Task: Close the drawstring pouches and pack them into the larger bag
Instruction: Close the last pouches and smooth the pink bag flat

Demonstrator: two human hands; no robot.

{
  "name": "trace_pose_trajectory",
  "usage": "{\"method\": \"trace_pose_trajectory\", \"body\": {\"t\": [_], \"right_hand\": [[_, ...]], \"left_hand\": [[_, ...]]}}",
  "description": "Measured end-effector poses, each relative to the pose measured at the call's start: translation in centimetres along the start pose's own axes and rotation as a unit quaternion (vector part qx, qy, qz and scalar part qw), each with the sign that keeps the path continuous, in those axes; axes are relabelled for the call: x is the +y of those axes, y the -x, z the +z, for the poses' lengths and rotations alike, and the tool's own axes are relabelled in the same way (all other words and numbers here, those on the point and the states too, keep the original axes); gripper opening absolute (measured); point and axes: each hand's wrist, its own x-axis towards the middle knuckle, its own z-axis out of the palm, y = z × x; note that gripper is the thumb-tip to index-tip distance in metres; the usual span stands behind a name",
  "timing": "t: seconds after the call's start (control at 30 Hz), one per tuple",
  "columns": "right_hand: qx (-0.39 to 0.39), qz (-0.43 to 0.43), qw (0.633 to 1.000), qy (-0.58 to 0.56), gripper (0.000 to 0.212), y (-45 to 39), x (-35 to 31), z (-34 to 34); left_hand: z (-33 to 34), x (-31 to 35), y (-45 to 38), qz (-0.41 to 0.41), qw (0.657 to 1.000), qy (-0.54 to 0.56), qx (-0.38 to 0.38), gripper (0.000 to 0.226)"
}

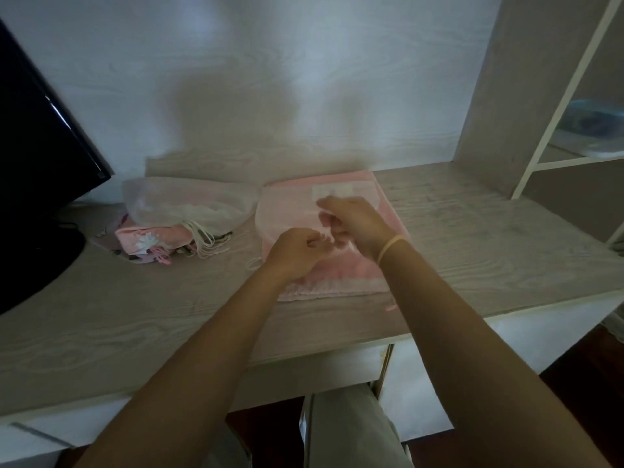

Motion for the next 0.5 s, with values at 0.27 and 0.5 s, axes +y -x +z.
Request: {"method": "trace_pose_trajectory", "body": {"t": [0.27,0.5], "right_hand": [[0.074,-0.035,0.982,0.172,0.036,-5.2,-4.8,-0.9],[-0.031,-0.028,0.955,0.294,0.021,-2.9,-1.2,-0.2]], "left_hand": [[-1.5,0.0,-0.3,-0.126,0.968,0.214,-0.047,0.030],[-2.1,-0.6,-1.2,-0.161,0.924,0.332,-0.098,0.034]]}}
